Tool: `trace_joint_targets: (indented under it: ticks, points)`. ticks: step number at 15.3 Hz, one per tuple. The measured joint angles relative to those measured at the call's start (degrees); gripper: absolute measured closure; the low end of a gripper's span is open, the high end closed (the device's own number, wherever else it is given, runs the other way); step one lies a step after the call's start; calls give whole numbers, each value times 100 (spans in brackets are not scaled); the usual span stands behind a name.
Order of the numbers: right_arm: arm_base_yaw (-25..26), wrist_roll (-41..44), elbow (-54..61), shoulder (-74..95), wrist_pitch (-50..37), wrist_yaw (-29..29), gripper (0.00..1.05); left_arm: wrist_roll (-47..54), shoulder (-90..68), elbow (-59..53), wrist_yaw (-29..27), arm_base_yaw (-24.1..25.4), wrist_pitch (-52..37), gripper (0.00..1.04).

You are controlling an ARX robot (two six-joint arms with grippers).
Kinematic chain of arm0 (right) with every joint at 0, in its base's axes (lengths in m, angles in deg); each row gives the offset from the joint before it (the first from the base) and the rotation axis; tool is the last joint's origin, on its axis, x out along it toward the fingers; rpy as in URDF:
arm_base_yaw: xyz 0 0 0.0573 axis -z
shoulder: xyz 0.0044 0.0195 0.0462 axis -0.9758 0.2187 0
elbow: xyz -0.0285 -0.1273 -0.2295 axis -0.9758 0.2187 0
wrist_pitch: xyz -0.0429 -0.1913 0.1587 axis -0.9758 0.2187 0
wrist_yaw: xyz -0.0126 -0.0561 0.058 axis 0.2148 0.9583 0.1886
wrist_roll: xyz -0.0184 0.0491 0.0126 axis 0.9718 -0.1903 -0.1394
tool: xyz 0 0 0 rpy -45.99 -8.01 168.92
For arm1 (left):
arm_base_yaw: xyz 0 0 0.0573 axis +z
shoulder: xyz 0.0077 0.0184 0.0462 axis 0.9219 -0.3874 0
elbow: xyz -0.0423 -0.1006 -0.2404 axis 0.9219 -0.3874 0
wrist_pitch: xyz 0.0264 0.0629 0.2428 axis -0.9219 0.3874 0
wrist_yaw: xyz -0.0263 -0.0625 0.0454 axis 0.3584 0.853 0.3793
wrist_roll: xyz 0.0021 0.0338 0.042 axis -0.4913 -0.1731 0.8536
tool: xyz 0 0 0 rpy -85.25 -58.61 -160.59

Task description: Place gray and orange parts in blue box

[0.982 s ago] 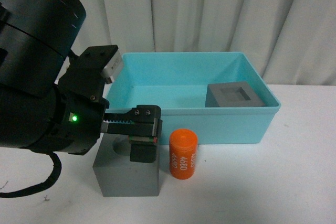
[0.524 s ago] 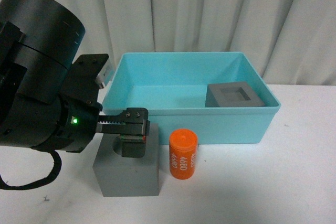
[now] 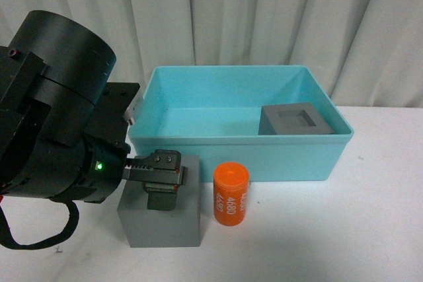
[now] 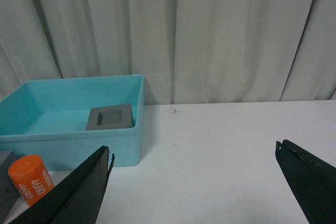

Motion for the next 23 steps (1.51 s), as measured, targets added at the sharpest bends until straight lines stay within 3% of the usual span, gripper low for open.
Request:
trace_joint_targets:
  ticks: [6,15,18,23]
  points:
    - [0,-2,0,0,0,0,6,155,70,77,81,-20,216,82]
    - [0,0,0,0,0,0,6,892,2061,133,459,422,1775,85]
    - [0,-2,0,0,0,0,6,946,2061,1222,411,31,2166,85]
    - [0,-2,0,0,0,0,6,800,299,3464,173,-717,2789,85]
